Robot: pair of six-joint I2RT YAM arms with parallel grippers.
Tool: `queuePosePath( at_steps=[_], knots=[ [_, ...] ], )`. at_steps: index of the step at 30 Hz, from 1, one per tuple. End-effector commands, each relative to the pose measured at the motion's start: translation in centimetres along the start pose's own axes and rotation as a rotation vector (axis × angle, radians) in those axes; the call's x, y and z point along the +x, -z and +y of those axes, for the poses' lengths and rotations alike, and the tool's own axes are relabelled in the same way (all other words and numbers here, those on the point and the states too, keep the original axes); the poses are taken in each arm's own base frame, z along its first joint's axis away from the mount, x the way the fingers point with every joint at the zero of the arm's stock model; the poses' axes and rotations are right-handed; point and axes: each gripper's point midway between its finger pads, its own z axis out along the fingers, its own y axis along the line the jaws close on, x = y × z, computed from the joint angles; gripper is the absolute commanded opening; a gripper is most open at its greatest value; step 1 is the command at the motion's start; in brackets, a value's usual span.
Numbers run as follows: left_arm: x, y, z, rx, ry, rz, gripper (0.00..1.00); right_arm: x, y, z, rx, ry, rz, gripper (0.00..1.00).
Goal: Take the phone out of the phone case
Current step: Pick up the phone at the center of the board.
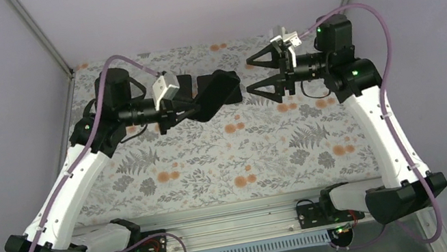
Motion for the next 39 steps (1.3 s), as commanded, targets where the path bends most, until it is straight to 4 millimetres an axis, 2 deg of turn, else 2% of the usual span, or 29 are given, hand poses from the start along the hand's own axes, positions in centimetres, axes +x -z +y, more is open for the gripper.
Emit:
queuePosePath(
  at_steps=[1,5,11,18,25,32,39],
  knots=[
    [-4.8,1.4,-2.2,0.096,-0.022,-0.159,0.02,-0.5,0.1,1.0,-0.108,-0.088,-0.062,1.0],
    [-5.9,1.5,-2.4,0.127,0.024,-0.196,0.02,-0.4,-0.1,0.9,-0.169,-0.18,-0.081,0.97],
    [-7.9,1.7,-2.1,0.127,0.052,-0.252,0.02,-1.0,0.4,1.8,-0.16,-0.182,-0.131,0.92],
    [-10.0,1.5,-1.0,0.124,0.108,-0.301,0.02,-2.8,0.2,2.2,-0.123,-0.206,-0.239,0.85],
    [-9.9,1.0,-0.6,0.152,0.194,-0.322,0.02,-4.2,-0.4,1.7,-0.128,-0.3,-0.311,0.8],
    [-10.0,0.6,-0.5,0.174,0.226,-0.341,0.02,-3.7,-1.9,0.1,-0.15,-0.436,-0.318,0.77],
    [-10.2,0.1,0.2,0.188,0.302,-0.366,0.02,-4.5,-2.6,0.1,-0.185,-0.437,-0.339,0.64]
  ],
)
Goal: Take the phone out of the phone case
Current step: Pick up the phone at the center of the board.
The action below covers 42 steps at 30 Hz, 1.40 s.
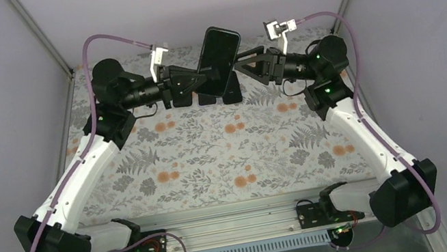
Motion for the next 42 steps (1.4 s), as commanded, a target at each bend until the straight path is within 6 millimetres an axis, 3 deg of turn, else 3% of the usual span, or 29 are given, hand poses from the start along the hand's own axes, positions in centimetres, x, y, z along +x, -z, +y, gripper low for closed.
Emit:
queuePosePath(
  at_steps=[1,5,13,28,31,35,42],
  knots=[
    [-1.2,-0.2,-0.8,0.048,-0.002,-0.054,0.02,-0.9,-0.8,0.7,-0.034,0.001,-0.032,0.63],
    [-1.2,-0.5,-0.8,0.059,0.009,-0.055,0.02,-0.9,-1.6,0.6,-0.048,-0.012,-0.02,0.58],
    [-0.6,-0.7,-0.7,0.056,0.009,-0.043,0.02,-1.2,-2.0,0.3,-0.055,-0.045,-0.027,0.33],
    [-0.1,-1.2,-1.0,0.074,-0.005,-0.007,0.03,-1.4,-2.2,0.5,-0.063,-0.042,-0.025,0.04],
    [0.0,-0.9,-0.8,0.045,-0.048,0.015,0.15,-1.4,-2.0,1.0,-0.064,-0.009,-0.015,0.04],
    [-0.4,-0.1,-0.8,0.02,-0.12,0.041,0.47,-1.6,-1.7,1.5,-0.067,0.02,-0.005,0.04],
    [0.7,0.5,-1.9,0.052,-0.189,0.121,0.55,-2.0,-1.2,1.8,-0.072,0.061,0.016,0.04]
  ],
)
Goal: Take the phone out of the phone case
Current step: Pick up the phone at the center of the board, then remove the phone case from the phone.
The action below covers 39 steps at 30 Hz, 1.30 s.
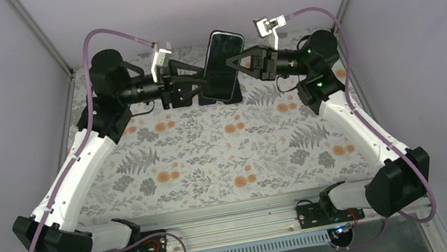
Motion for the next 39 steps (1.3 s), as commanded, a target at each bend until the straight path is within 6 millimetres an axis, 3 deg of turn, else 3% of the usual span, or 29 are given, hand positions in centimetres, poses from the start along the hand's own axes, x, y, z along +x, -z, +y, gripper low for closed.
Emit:
queuePosePath(
  at_steps=[1,6,11,18,32,39],
  knots=[
    [0.9,0.6,-1.6,0.041,-0.088,0.07,0.55,-1.7,0.6,2.8,-0.034,0.126,-0.005,0.04],
    [2.0,0.8,-2.4,0.09,-0.105,0.106,0.55,-1.7,1.1,3.8,-0.05,0.163,0.016,0.04],
    [2.9,1.1,-3.1,0.136,-0.131,0.118,0.47,-1.7,1.5,4.2,-0.052,0.172,0.025,0.04],
    [3.5,0.9,-2.4,0.124,-0.127,0.12,0.41,-1.5,1.6,4.6,-0.059,0.165,0.032,0.04],
    [3.9,-0.5,-1.2,0.103,-0.065,0.125,0.4,-1.5,1.7,4.3,-0.052,0.146,0.022,0.04],
    [4.2,-0.6,-1.1,0.112,-0.087,0.133,0.26,-1.3,1.7,4.5,-0.06,0.131,0.03,0.04]
  ],
)
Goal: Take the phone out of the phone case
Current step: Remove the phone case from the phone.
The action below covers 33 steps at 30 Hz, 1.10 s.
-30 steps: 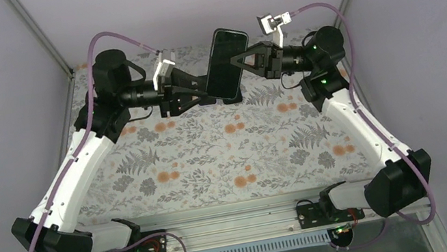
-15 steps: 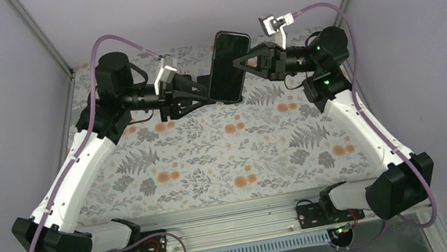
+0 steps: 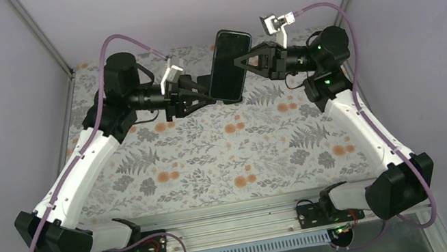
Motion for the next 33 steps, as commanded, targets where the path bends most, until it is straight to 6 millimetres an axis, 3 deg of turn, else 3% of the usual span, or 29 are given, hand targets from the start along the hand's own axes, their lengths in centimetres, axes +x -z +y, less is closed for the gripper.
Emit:
queuePosePath(
  at_steps=[1,10,33],
  knots=[
    [-0.2,0.0,-0.1,0.004,-0.065,-0.003,0.24,-1.1,0.4,2.6,-0.028,0.068,-0.025,0.04],
    [-0.5,0.1,0.2,-0.025,-0.168,0.005,0.15,-0.5,0.5,3.2,-0.066,0.027,-0.007,0.04],
    [-0.3,0.0,3.6,-0.083,-0.059,-0.012,0.08,0.4,0.7,5.7,-0.122,0.066,0.021,0.04]
  ],
)
